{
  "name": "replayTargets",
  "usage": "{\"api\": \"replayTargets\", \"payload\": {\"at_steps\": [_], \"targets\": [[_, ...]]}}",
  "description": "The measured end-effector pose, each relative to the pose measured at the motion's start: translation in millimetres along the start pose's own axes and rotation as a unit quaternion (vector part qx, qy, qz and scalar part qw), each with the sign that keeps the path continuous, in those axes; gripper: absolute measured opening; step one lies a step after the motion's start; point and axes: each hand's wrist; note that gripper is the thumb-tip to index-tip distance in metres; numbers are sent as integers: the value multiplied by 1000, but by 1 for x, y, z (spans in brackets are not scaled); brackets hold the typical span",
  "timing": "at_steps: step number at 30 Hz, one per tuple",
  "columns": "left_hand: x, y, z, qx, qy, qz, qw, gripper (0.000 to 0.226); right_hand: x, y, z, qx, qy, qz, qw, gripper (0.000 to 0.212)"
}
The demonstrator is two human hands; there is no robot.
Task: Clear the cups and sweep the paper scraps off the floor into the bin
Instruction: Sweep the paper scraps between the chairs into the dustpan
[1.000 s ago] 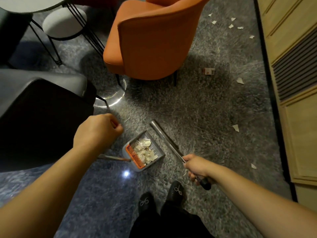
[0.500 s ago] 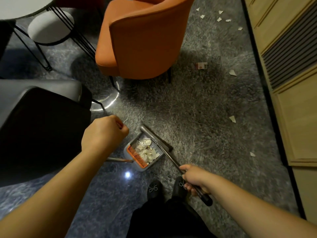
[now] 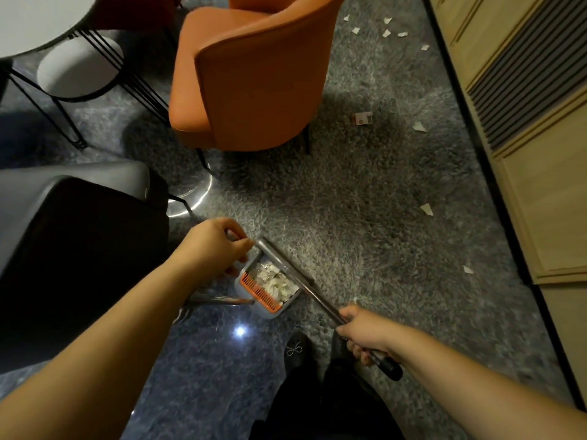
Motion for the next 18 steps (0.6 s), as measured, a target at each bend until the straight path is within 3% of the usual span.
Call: {"api": "replayTargets", "payload": {"at_steps": [10,18], "targets": [[-14,0,1,56,-31,-38,997,13,-40,-26,-4,187,20,-7,982,44],[-11,-27,-14,97,-19,-108,989,13,-55,-39,37,312,-20,29,949,46]]}}
Point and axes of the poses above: each hand's wrist, its own x-axis towards the middle knuckle, its own z-axis out of the back of the hand, y = z × x, and after that the axes turned 14 degrees about -z, right-handed
